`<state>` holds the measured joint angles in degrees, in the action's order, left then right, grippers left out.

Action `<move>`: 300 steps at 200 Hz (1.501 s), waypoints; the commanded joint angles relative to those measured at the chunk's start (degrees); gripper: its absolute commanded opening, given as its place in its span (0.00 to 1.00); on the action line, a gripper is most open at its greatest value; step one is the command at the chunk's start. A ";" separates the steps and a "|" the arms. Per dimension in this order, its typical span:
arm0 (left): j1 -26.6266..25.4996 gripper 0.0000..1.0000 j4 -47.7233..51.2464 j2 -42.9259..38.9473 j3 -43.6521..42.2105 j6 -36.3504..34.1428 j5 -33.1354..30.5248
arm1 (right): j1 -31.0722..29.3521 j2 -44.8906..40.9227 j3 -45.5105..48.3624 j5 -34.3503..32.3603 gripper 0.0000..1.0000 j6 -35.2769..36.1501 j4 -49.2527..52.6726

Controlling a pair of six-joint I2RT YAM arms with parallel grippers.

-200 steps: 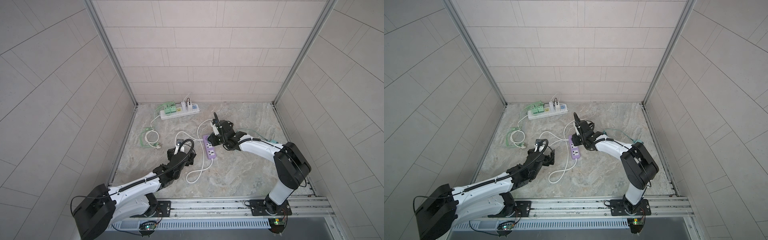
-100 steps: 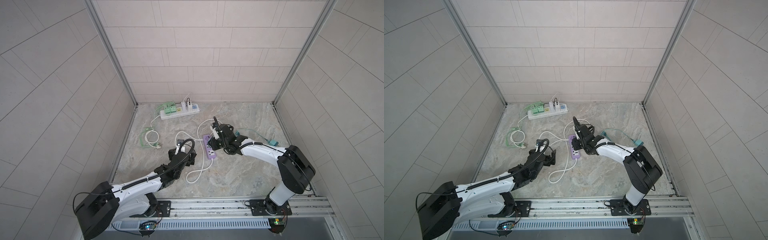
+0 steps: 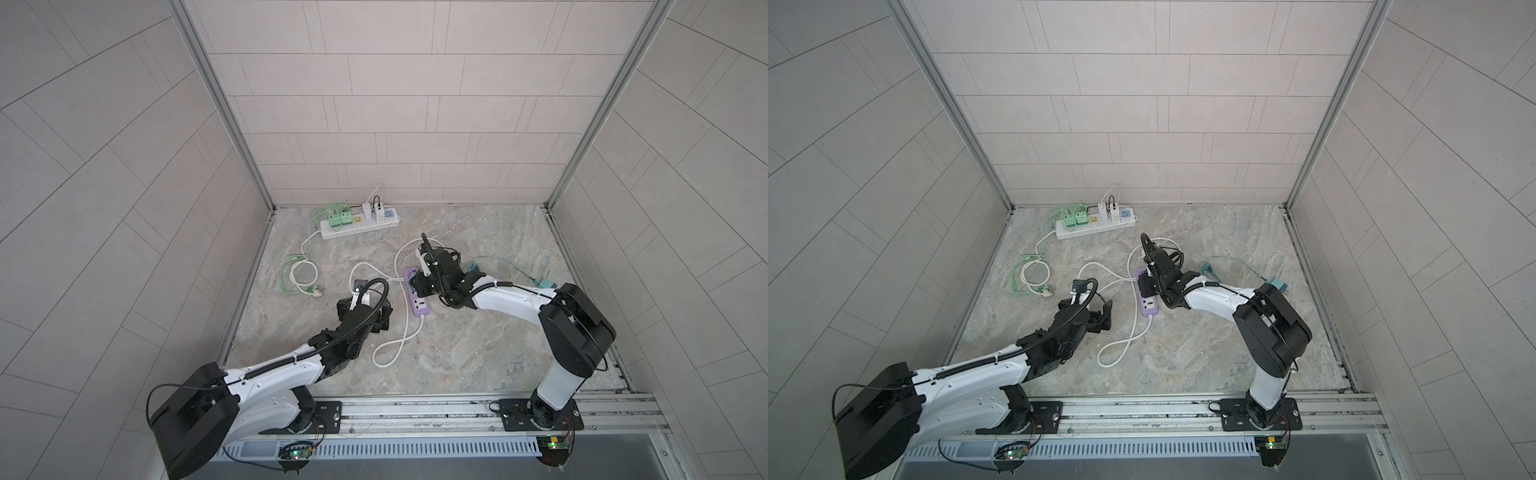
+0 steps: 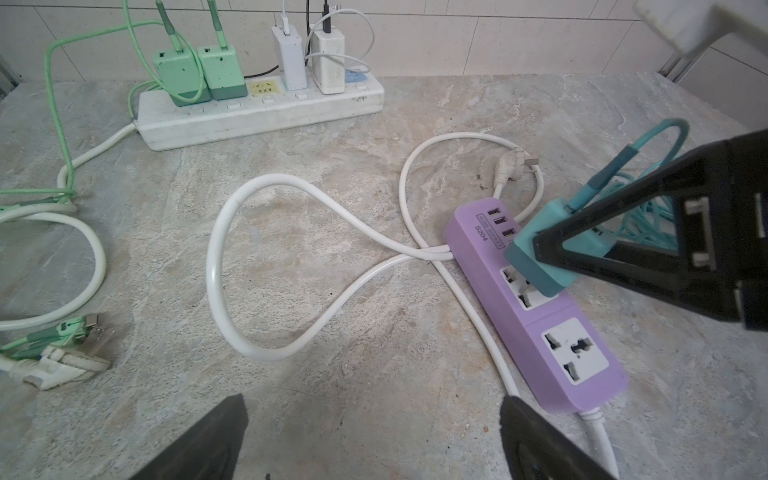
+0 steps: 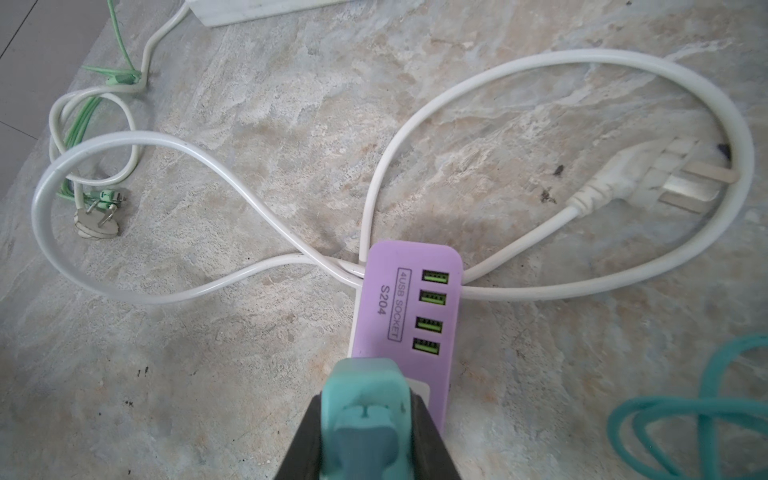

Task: Insert the plug
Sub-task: 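Lower the teal charger with the right gripper toward the purple strip's socket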

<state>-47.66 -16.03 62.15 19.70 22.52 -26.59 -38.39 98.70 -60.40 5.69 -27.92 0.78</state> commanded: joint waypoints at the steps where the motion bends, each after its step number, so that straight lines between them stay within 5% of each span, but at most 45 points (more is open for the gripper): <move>1: -0.07 1.00 -0.81 -1.15 -0.86 0.15 -0.68 | -1.10 1.07 -0.11 -2.73 0.01 -0.82 1.62; 57: -0.11 1.00 -0.80 -2.01 -1.06 0.90 -0.77 | -4.09 0.92 0.70 -6.63 0.01 -1.64 3.47; 121: -0.05 1.00 0.91 -4.63 -1.20 1.63 -0.75 | -8.45 1.15 -0.23 -19.90 0.00 -4.45 11.43; 300: -0.07 1.00 2.63 -6.87 -1.99 2.31 -0.87 | -7.31 1.25 -4.35 -18.63 0.00 -1.75 5.02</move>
<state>-47.66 -14.09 56.36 18.61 24.60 -26.83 -46.06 101.78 -65.95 -12.12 -30.17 7.57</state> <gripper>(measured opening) 0.995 0.243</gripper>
